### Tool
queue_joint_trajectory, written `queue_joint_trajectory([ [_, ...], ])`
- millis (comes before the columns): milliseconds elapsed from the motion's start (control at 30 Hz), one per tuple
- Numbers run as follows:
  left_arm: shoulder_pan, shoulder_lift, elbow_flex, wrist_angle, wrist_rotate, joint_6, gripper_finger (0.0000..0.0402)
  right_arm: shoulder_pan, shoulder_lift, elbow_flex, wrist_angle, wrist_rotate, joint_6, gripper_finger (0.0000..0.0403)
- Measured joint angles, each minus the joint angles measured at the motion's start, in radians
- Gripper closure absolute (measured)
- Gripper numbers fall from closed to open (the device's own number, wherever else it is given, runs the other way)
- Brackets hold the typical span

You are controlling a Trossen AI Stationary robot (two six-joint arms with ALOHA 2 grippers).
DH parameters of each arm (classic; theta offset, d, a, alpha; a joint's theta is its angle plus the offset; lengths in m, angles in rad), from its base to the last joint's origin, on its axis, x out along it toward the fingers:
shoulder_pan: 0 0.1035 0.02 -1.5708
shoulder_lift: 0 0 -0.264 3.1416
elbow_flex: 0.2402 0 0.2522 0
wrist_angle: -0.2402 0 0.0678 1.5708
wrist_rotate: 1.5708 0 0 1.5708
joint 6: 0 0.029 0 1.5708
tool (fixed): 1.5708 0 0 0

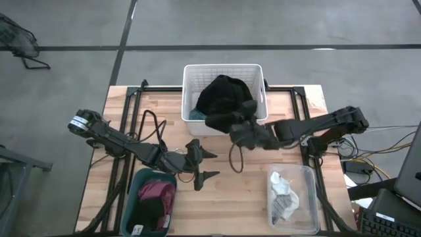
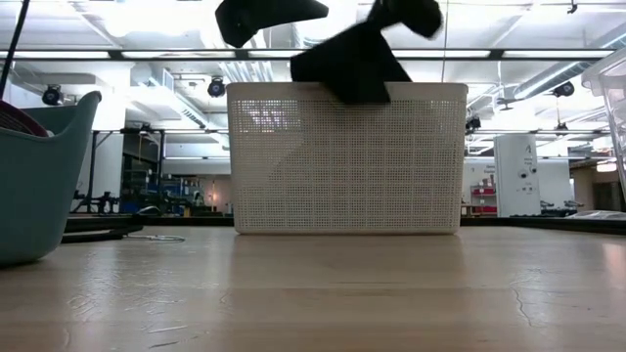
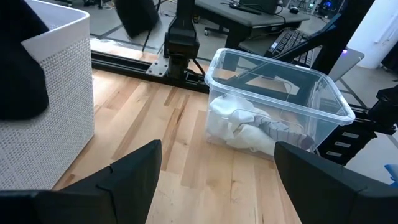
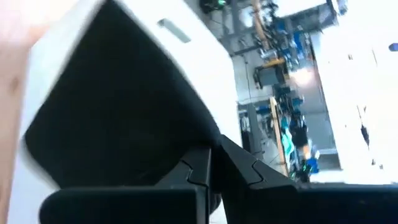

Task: Pick & Place Cloths
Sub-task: Put the black shirt into the white laundry bin

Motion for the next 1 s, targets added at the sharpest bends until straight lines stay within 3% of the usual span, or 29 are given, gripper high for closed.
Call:
queue_joint_trajectory([
  [167,0.000,0.000,0.000,0.001,0.000,0.000,0.0085,-0.080,0.000,0.111,0.001,0.059,0.055,0.0390],
  [367,0.000,0.000,0.000,0.002,0.000,0.000,0.0085,-0.228,0.000,0.198,-0.015,0.039,0.134,0.0389],
  [467,0.000,0.000,0.000,0.002,-0.008,0.000,0.0085,-0.306,0.000,0.201,-0.073,-0.094,0.197,0.0391],
  [600,0.000,0.003,0.000,0.000,-0.009,-0.003,0.0085,-0.397,0.009,0.192,-0.192,-0.454,0.341,0.0384],
  [667,0.000,0.007,-0.001,-0.001,-0.009,-0.003,0.0085,-0.429,0.021,0.184,-0.235,-0.564,0.418,0.0374],
  [1000,0.004,0.024,-0.002,0.001,-0.037,-0.010,0.0085,-0.474,0.059,0.178,-0.345,-0.570,0.445,0.0264],
])
